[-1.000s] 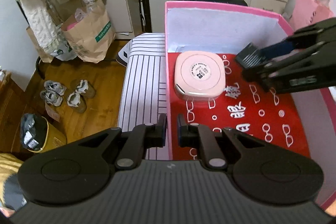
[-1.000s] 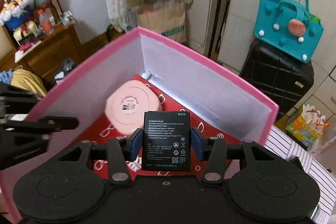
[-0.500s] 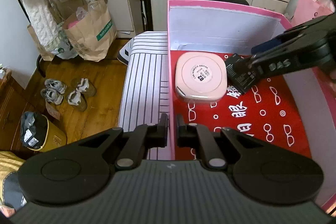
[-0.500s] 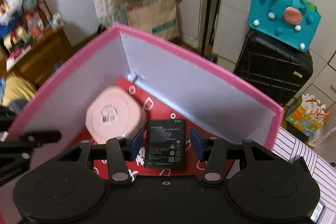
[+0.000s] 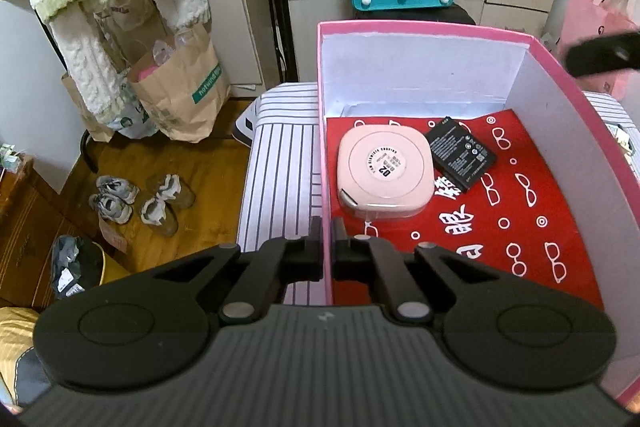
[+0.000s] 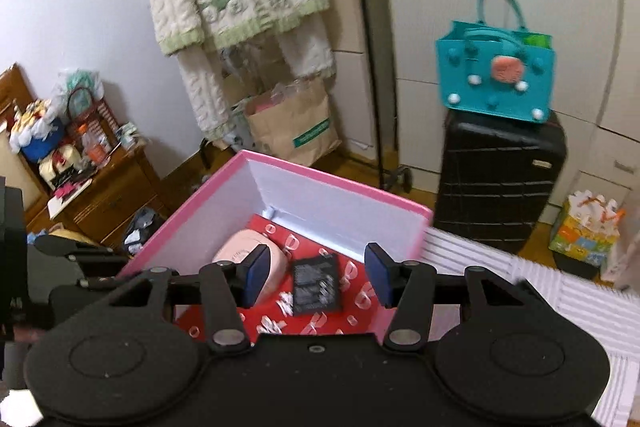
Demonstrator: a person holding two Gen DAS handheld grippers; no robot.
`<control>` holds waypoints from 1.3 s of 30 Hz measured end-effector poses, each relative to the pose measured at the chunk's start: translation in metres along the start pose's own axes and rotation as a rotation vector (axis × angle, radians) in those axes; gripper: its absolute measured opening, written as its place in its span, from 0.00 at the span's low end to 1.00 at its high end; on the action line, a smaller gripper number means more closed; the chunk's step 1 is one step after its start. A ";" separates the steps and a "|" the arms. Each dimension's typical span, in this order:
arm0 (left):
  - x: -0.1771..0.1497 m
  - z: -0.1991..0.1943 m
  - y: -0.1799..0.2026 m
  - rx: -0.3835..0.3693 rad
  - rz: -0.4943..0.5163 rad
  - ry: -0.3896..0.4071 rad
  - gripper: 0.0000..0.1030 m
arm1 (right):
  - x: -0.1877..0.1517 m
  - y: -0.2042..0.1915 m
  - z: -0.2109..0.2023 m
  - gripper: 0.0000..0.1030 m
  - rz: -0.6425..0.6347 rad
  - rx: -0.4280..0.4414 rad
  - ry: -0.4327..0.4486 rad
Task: Organize rigid objects
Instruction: 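Return the right gripper and grasp the white Wi-Fi router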
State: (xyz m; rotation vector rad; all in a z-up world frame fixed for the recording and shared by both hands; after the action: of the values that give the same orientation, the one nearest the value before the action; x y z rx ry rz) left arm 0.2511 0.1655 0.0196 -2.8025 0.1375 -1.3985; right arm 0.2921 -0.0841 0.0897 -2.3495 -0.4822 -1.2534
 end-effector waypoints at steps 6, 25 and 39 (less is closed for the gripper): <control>0.000 -0.002 -0.001 0.001 -0.008 0.015 0.03 | -0.024 0.024 -0.032 0.58 0.064 -0.054 0.025; -0.001 -0.003 -0.001 -0.006 -0.023 0.032 0.03 | -0.120 0.114 -0.084 0.60 0.162 -0.316 0.024; -0.001 -0.003 -0.002 -0.009 -0.028 0.033 0.03 | -0.134 0.146 -0.056 0.81 0.102 -0.158 -0.086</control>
State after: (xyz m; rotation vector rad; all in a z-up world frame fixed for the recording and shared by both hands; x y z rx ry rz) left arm 0.2483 0.1676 0.0211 -2.8007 0.1057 -1.4541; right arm 0.2542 -0.2500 -0.0257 -2.5335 -0.2952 -1.1870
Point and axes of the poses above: each gripper's, at about its wrist camera, not at the fingertips, and z roughly the way its jaws point, y to its right, x to its top, the point moved 2 cm from there along z, roughly the way its jaws point, and after that the axes turned 14 degrees about y, right-handed, at the moved point
